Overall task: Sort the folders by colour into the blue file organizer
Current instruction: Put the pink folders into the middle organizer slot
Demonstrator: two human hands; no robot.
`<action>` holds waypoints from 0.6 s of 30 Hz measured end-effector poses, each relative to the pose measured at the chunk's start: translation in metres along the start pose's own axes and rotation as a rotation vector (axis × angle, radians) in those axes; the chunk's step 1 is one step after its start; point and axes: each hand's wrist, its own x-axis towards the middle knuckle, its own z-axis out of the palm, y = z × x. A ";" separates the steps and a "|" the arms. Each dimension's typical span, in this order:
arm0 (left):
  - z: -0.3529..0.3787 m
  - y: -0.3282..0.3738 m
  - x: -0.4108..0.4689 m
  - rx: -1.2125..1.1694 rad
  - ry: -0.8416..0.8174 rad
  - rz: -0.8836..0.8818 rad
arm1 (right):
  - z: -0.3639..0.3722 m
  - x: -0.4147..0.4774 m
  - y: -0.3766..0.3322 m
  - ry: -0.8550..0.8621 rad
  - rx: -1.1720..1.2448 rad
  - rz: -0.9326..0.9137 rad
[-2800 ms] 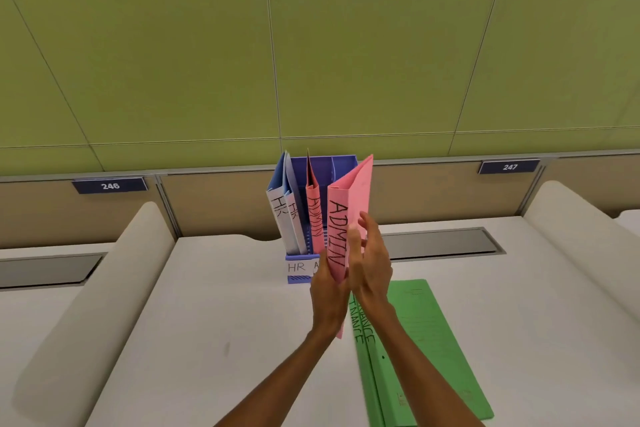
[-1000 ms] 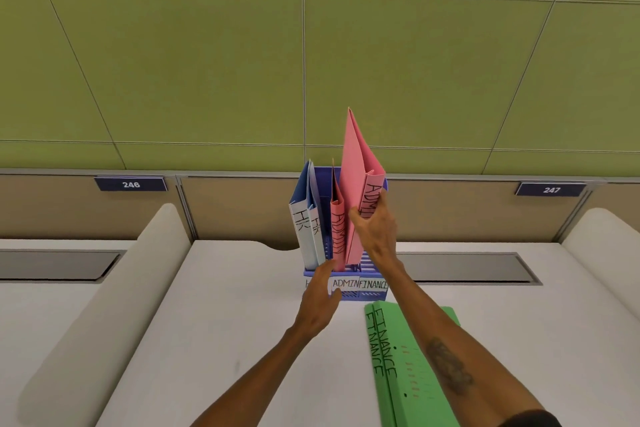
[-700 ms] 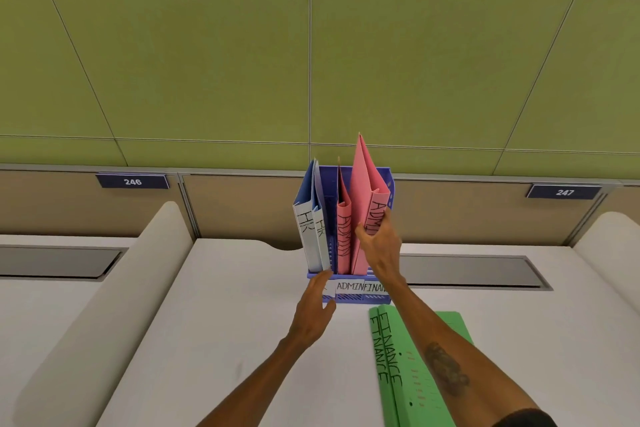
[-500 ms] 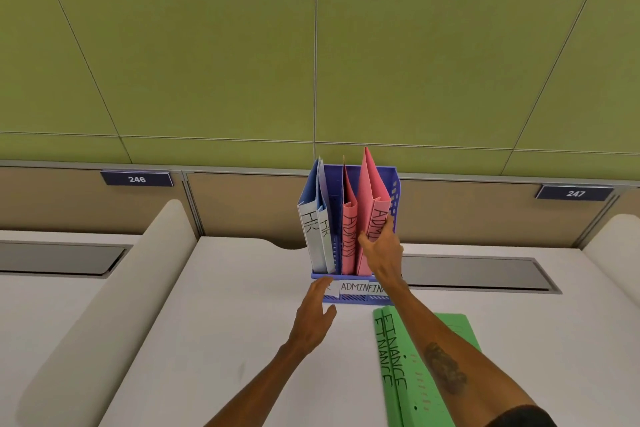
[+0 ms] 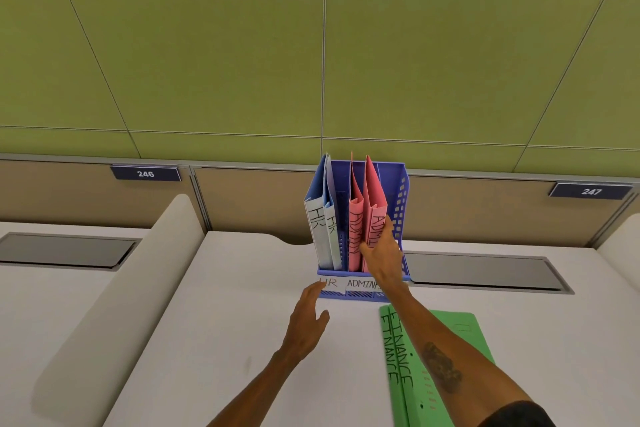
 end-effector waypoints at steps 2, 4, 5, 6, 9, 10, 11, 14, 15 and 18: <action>0.002 0.002 -0.003 -0.002 -0.003 0.001 | 0.000 -0.002 0.005 -0.019 -0.027 -0.001; 0.005 0.003 -0.006 0.001 -0.006 0.001 | -0.002 -0.005 0.011 -0.040 -0.060 0.014; 0.007 0.003 -0.007 0.006 -0.008 0.000 | -0.003 -0.008 0.014 -0.044 -0.069 0.018; 0.009 0.004 -0.009 0.011 -0.011 -0.006 | -0.005 -0.011 0.017 -0.047 -0.072 0.022; 0.015 0.005 -0.016 0.003 -0.017 -0.032 | -0.013 -0.023 0.027 -0.064 -0.093 0.020; 0.018 0.005 -0.020 -0.006 -0.025 -0.040 | -0.016 -0.027 0.032 -0.070 -0.109 0.022; 0.021 0.006 -0.023 -0.010 -0.034 -0.047 | -0.019 -0.031 0.036 -0.069 -0.120 0.020; 0.032 0.005 -0.036 0.009 -0.069 -0.064 | -0.027 -0.045 0.051 -0.063 -0.117 0.021; 0.036 0.003 -0.039 0.013 -0.082 -0.065 | -0.031 -0.051 0.056 -0.065 -0.102 0.027; 0.048 -0.002 -0.052 0.025 -0.119 -0.057 | -0.042 -0.072 0.073 -0.059 -0.109 0.039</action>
